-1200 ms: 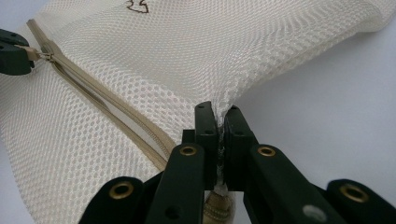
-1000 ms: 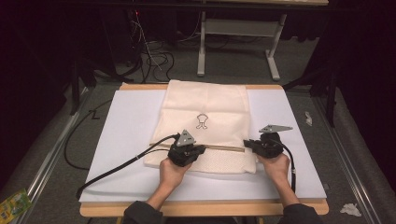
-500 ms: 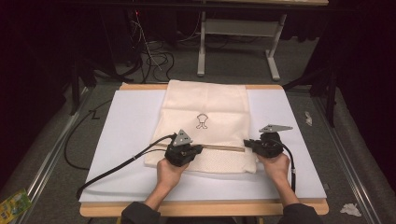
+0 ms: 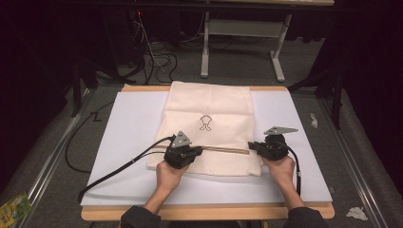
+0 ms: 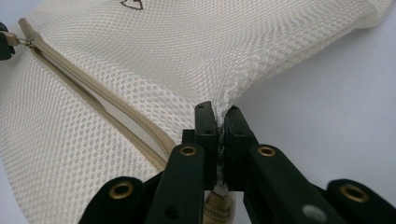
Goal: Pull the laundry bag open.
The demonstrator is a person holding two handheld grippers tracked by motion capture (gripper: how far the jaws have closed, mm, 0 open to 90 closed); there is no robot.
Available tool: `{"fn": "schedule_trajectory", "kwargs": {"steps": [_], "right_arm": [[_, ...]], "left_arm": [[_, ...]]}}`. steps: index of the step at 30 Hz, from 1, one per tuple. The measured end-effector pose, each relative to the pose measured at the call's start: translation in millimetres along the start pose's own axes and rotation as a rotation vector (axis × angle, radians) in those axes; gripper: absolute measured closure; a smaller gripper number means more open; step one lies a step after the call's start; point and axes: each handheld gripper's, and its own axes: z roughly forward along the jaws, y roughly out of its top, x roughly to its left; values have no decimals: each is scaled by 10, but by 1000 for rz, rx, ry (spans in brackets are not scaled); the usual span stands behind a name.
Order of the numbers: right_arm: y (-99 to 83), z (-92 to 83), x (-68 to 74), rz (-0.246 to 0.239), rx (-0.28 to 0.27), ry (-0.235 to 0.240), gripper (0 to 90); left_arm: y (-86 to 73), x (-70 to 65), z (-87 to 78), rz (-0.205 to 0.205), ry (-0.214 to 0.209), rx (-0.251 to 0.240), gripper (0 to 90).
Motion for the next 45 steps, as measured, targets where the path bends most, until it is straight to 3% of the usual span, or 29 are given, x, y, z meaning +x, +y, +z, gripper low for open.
{"fn": "schedule_trajectory", "kwargs": {"steps": [45], "right_arm": [[0,1,-28,-3,1,-16,883]], "left_arm": [[-121,196,-299,-41,60,-26,873]]}}
